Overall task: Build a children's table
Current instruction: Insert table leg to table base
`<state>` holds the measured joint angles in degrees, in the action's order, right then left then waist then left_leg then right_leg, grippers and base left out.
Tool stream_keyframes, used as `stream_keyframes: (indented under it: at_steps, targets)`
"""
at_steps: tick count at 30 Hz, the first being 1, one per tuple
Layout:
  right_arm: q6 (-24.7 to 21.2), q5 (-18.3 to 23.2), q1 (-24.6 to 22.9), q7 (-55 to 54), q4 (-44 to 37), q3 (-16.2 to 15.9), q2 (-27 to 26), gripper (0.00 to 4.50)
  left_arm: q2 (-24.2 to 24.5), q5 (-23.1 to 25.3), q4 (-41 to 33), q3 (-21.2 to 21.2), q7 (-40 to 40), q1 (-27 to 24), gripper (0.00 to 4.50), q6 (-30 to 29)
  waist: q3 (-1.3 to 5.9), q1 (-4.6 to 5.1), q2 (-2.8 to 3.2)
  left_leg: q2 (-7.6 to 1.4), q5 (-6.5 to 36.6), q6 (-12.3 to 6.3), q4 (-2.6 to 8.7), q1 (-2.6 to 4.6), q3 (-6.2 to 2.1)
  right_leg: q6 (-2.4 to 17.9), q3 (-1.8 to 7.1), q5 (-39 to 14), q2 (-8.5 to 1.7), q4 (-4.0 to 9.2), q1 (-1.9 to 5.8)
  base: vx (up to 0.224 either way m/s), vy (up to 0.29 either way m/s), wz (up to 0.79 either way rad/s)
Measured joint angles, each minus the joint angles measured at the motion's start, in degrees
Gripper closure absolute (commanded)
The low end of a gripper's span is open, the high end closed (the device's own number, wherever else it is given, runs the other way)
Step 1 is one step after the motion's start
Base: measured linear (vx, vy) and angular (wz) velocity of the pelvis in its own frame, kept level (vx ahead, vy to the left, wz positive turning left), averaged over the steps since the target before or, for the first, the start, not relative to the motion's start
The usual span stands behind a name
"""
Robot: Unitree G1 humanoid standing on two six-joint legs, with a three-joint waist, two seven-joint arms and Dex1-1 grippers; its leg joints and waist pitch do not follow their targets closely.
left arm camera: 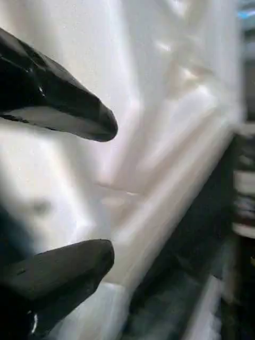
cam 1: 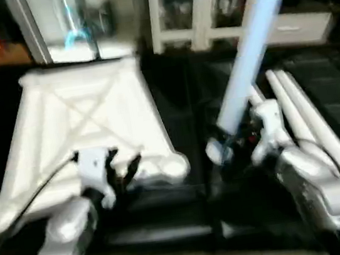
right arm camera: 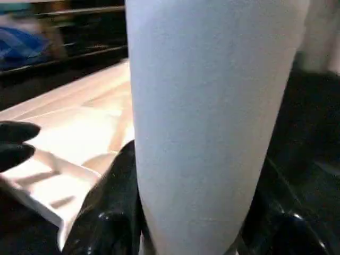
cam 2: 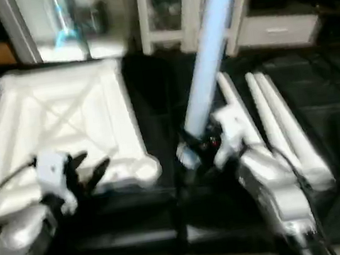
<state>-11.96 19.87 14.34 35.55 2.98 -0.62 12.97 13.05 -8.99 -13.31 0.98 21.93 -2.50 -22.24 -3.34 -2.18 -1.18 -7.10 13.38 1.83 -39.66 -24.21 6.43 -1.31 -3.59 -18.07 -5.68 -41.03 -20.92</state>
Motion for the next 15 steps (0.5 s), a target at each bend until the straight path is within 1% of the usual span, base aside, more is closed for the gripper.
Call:
stream_keyframes:
  at_steps: [1, 2, 3, 5, 7, 9, 10, 12, 13, 15]
  targets:
    - [1.10, -0.10, 0.13, -0.07, -0.13, 0.09, -0.32, 2.64, -0.12, 0.44, 0.00, -0.70, -0.16, -0.21, 1.22, -0.10, 0.34, -0.25, 1.17, -0.20, -0.14, 0.37, -0.02, 0.96, -1.67, 0.13, -0.33, 0.41, 0.55, 0.09, -0.24, 0.114, -0.069, 0.17]
    - [1.40, -0.28, -0.16, -0.60, -0.03, 0.17, -0.50, 2.64, -1.04, 1.09, -0.15, -0.90, -1.31, 0.88, 1.22, -0.04, 0.28, -0.10, 1.37, -0.76, -0.52, 0.73, 1.01, 0.94, -0.67, 0.45, -0.04, 1.20, 0.81, 0.69, -0.41, 0.000, 0.000, 0.00]
    - [1.16, -0.34, -0.45, -1.14, 0.05, 0.07, -0.51, 2.64, -2.32, 1.54, -0.65, -0.81, -2.61, 1.23, 1.22, 0.08, 0.25, 0.12, 1.38, -1.12, -1.01, 0.57, 1.78, 1.06, 0.04, 1.20, 0.77, 1.82, 1.47, 1.53, -0.53, -0.071, 0.012, 0.38]
    - [0.73, -0.33, -0.36, -2.94, -0.32, 0.12, -0.82, 2.64, -4.70, 2.48, -1.92, -0.15, -6.68, 1.44, 1.22, 0.25, 0.28, 0.16, 1.52, -1.47, -1.63, 0.26, 2.82, 1.11, 0.87, 1.04, 0.97, 2.80, 1.60, 2.97, 0.15, 0.000, 0.000, 0.00]
    - [0.17, -0.25, -1.09, -4.73, -1.30, 1.22, -0.82, 2.64, -7.71, 3.60, -2.62, 1.14, -11.92, 1.81, 1.22, 0.24, 0.28, 0.36, 1.51, -1.55, -1.96, -0.07, 3.27, 1.09, 1.34, 0.63, 1.10, 3.31, 1.55, 3.62, 0.13, 0.000, 0.000, 0.00]
    - [-0.15, -0.04, -2.67, -5.77, -2.55, 3.14, -0.79, 2.64, -9.36, 4.53, -4.19, 1.40, -15.54, 1.52, 1.22, 0.30, 0.28, 0.59, 1.51, -1.81, -2.09, -0.24, 3.52, 1.09, 1.95, 0.47, 1.22, 3.65, 1.54, 4.08, 0.11, 0.000, 0.000, 0.00]
    - [-0.20, 0.23, -3.22, -5.94, -2.97, 3.61, -0.81, 2.64, -9.73, 4.92, -4.80, 1.31, -16.33, 1.16, 1.22, 0.36, 0.29, 0.61, 1.52, -1.83, -2.09, -0.27, 3.52, 1.12, 2.09, 0.47, 1.26, 3.65, 1.49, 4.08, 0.10, 0.000, 0.000, 0.00]
    - [-0.31, 0.72, -4.03, -6.13, -3.58, 4.46, -0.94, 2.64, -10.12, 5.98, -5.62, 0.50, -17.42, 0.73, 1.22, 0.38, 0.28, 1.03, 1.51, -1.84, -2.08, -0.28, 3.53, 1.15, 2.27, 0.45, 1.39, 3.70, 1.45, 4.10, 0.06, 0.000, 0.000, 0.00]
    - [-0.34, 0.80, -4.26, -6.10, -3.95, 4.56, -0.99, 2.64, -10.11, 6.49, -5.71, 0.15, -17.49, 0.76, 1.22, 0.45, 0.28, 1.15, 1.51, -1.86, -2.08, -0.28, 3.53, 1.17, 2.33, 0.43, 1.39, 3.72, 1.43, 4.10, 0.06, 0.000, 0.000, 0.00]
    - [0.21, 0.81, -5.24, -5.07, -5.11, 3.98, -0.89, 2.64, -9.16, 8.27, -5.63, -2.10, -17.12, 1.48, 1.22, 1.70, 0.28, 1.32, 1.52, -1.89, -2.08, -0.28, 3.60, 1.19, 2.40, 0.39, 1.39, 3.78, 1.42, 4.16, 0.06, 0.000, 0.000, 0.00]
